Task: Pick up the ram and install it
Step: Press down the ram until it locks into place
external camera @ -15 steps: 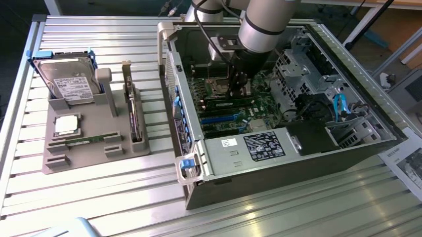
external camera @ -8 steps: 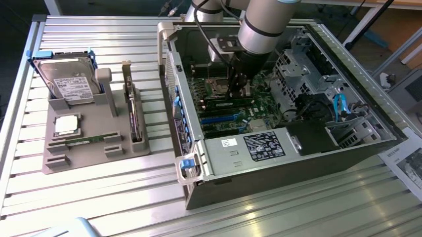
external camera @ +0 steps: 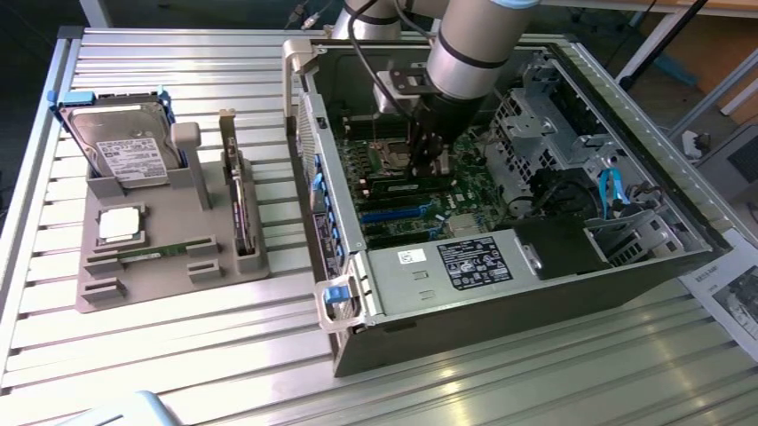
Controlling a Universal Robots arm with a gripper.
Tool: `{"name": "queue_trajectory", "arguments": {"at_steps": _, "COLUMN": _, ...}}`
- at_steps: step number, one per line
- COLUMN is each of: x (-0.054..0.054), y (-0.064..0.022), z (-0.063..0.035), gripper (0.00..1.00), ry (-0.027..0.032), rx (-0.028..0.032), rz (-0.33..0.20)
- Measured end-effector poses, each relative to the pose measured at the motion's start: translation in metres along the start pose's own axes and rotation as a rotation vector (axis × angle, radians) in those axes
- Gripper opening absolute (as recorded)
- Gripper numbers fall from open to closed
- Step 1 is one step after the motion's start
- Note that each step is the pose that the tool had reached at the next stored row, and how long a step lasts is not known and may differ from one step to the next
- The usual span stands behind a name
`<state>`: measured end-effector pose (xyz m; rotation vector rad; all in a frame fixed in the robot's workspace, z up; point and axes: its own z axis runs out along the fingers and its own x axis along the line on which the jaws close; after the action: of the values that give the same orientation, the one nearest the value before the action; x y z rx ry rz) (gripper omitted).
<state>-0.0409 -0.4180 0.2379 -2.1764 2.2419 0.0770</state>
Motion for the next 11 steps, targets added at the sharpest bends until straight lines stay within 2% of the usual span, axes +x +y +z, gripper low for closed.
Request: {"name": "queue_trajectory", "arguments": {"at_steps": 11, "x": 0.0007, "y": -0.0001, "z": 0.0044, "gripper": 0.1, "ry": 0.0004, "rx": -0.0003, "rz": 0.0}}
